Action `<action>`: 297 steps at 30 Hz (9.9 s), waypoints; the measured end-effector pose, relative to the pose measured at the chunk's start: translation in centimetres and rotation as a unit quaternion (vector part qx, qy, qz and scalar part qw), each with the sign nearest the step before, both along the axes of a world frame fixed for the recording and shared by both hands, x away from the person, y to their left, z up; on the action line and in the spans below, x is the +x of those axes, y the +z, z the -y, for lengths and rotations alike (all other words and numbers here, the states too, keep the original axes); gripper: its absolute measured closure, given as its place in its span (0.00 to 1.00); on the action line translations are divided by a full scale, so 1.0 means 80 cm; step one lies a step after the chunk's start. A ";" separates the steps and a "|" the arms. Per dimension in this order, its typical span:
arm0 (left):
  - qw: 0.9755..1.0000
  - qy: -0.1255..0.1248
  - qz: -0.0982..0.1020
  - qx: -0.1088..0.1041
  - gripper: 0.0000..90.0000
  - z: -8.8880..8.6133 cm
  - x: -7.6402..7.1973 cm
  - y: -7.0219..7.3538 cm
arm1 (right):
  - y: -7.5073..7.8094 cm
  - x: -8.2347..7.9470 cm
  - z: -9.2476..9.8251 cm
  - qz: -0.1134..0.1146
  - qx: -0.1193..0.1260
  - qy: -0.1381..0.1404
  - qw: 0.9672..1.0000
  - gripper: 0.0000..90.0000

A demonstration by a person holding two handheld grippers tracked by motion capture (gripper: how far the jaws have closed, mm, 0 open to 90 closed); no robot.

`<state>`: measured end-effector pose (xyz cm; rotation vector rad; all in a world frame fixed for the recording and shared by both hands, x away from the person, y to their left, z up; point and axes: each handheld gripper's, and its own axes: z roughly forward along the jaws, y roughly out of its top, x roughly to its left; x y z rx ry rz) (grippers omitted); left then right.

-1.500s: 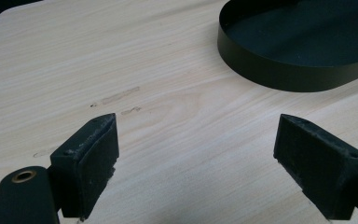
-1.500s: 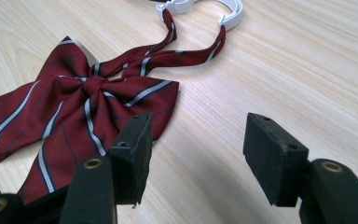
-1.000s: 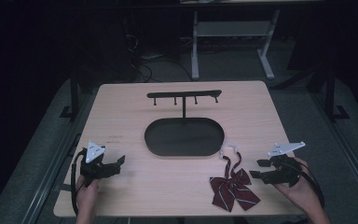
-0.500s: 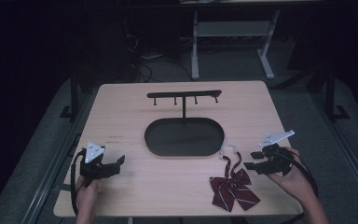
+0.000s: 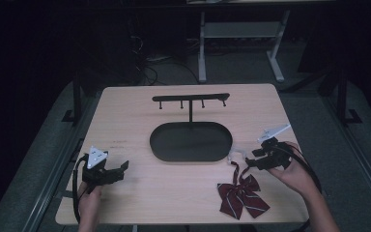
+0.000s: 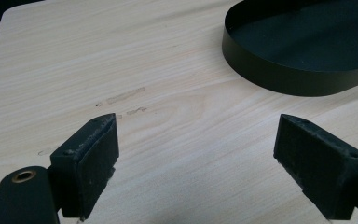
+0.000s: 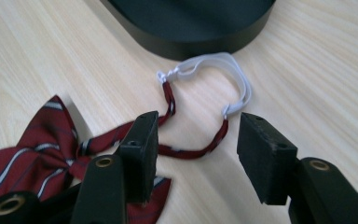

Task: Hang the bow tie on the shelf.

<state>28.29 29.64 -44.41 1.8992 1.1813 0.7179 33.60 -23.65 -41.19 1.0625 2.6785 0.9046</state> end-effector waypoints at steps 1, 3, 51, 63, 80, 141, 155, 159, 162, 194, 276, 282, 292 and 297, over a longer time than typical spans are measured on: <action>1.000 0.001 0.000 -0.002 0.15 0.000 0.000 0.000 | 0.000 0.003 -0.001 0.001 -0.003 0.002 1.000 0.53; 1.000 0.002 0.001 -0.006 0.15 0.002 0.000 0.000 | 0.002 0.008 -0.004 0.000 -0.004 0.003 1.000 0.53; 1.000 -0.008 -0.002 -0.003 0.15 0.005 0.001 -0.001 | -0.041 0.062 -0.039 -0.003 -0.103 -0.012 0.995 0.97; 1.000 -0.010 -0.005 -0.001 0.15 0.007 0.001 -0.001 | -0.019 0.037 -0.033 -0.014 -0.067 0.013 0.998 0.97; 1.000 -0.007 -0.001 0.000 0.15 0.006 -0.001 0.000 | 0.008 0.009 -0.038 -0.002 -0.040 0.051 0.998 0.98; 1.000 -0.001 0.001 -0.003 0.15 0.005 0.001 0.002 | 0.119 -0.018 -0.097 0.081 -0.022 0.144 0.986 0.98; 1.000 -0.005 -0.001 0.000 0.15 0.006 0.001 0.002 | 0.136 -0.007 -0.110 0.089 -0.031 0.152 0.984 0.98; 1.000 -0.007 0.001 0.001 0.15 0.006 0.001 0.001 | 0.139 -0.001 -0.117 0.090 -0.035 0.154 0.983 0.98; 1.000 -0.007 0.000 -0.001 0.15 0.006 0.001 0.002 | 0.142 0.004 -0.123 0.091 -0.032 0.156 0.983 0.98; 1.000 -0.003 0.003 -0.006 0.15 0.003 0.000 0.003 | 0.161 0.061 -0.168 0.085 -0.036 0.160 0.983 0.98; 1.000 -0.007 -0.001 -0.010 0.15 0.001 0.002 0.000 | 0.199 0.157 -0.178 0.079 -0.064 0.094 0.990 0.98; 1.000 -0.007 -0.002 -0.008 0.15 0.000 0.002 0.001 | 0.192 0.161 -0.177 0.072 -0.070 0.089 0.991 0.98; 1.000 -0.006 -0.002 -0.010 0.15 0.001 0.001 0.001 | 0.179 0.167 -0.175 0.060 -0.078 0.084 0.992 0.97; 1.000 -0.006 -0.002 -0.010 0.15 0.001 0.001 0.001 | 0.173 0.169 -0.174 0.057 -0.084 0.079 0.992 0.97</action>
